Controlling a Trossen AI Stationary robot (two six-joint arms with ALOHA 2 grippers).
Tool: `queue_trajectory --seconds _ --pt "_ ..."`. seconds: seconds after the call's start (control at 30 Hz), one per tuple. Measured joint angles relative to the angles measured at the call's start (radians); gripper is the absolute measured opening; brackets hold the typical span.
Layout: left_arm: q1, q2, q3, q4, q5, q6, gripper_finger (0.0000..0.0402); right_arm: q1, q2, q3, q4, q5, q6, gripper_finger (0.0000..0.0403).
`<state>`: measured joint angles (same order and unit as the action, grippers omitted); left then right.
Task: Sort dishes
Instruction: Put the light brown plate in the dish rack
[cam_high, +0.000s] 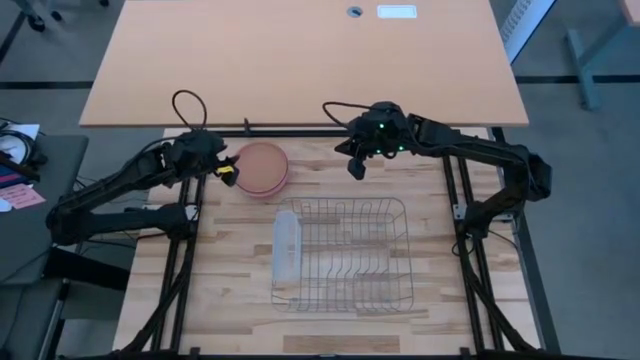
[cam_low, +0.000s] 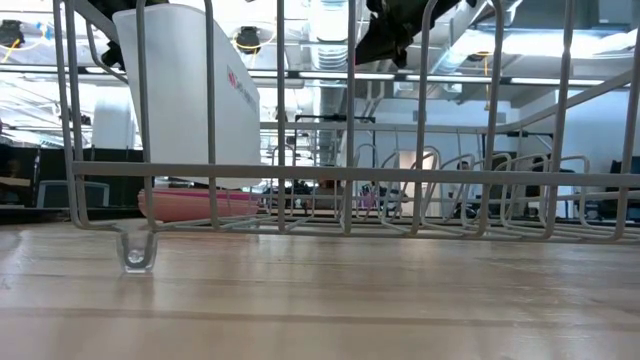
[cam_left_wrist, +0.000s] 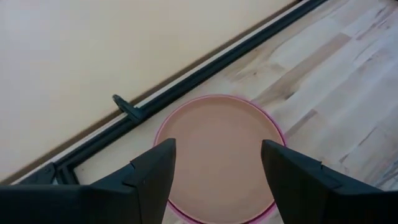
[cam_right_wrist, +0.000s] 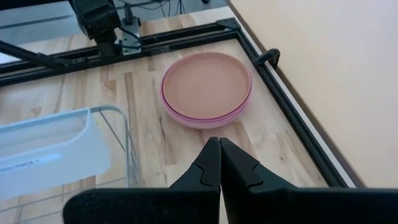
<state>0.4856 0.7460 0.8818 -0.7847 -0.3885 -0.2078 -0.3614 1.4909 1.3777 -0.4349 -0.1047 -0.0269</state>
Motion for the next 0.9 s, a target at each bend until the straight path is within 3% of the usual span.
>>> queue_trajectory --seconds 0.23,0.67,0.9 --pt "0.000 0.015 0.000 -0.086 0.002 -0.089 0.0230 0.001 0.000 0.000 0.012 0.000 0.000 0.0004" --pt "-0.002 0.121 0.000 -0.145 0.027 -0.105 0.0233 0.001 0.000 0.000 -0.004 0.000 0.024 0.0004" --pt "-0.002 0.149 0.000 -0.235 0.069 -0.146 0.0279 0.008 0.000 0.000 -0.032 -0.001 0.030 0.0028"
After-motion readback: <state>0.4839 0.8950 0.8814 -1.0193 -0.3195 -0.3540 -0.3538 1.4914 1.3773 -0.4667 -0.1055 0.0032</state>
